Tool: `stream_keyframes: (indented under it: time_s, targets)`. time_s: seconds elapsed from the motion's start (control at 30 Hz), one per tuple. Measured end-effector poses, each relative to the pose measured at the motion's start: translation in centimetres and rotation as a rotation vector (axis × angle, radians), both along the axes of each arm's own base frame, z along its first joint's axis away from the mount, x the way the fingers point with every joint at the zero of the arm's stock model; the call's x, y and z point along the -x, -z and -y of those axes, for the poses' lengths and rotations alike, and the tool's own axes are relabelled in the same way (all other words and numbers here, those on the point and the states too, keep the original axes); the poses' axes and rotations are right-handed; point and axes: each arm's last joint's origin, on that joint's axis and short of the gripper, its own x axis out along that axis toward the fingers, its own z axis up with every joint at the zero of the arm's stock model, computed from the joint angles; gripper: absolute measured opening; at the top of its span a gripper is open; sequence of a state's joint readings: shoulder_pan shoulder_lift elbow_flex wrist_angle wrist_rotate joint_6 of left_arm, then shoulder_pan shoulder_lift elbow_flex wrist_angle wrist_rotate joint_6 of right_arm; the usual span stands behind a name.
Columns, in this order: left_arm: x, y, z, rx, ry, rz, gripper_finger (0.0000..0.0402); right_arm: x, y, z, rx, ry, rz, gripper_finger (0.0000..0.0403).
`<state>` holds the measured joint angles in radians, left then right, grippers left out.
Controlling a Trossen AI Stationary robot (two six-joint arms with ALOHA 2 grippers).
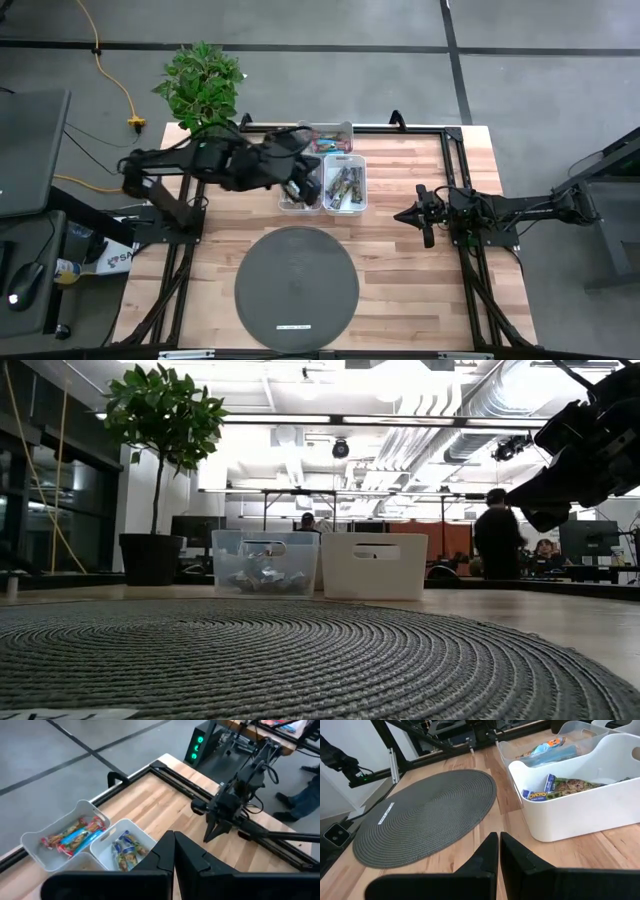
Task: Pick and place Granola Bars by type
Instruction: Return to Home Position
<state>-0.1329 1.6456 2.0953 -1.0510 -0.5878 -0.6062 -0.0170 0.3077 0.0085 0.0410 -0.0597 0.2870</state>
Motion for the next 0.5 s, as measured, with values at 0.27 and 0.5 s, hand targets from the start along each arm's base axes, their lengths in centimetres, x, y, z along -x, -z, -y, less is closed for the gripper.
stream_keyframes:
  time_s: [0.27, 0.5]
  targets:
    - [3.5, 2.3, 0.5, 0.017, 0.046, 0.058, 0.0, 0.0, 0.0, 0.0, 0.0, 0.0, -0.001, 0.0]
    - [6.9, 8.0, 2.1, 0.007, 0.24, 0.31, 0.0, 0.0, 0.0, 0.0, 0.0, 0.0, 0.0, 0.0]
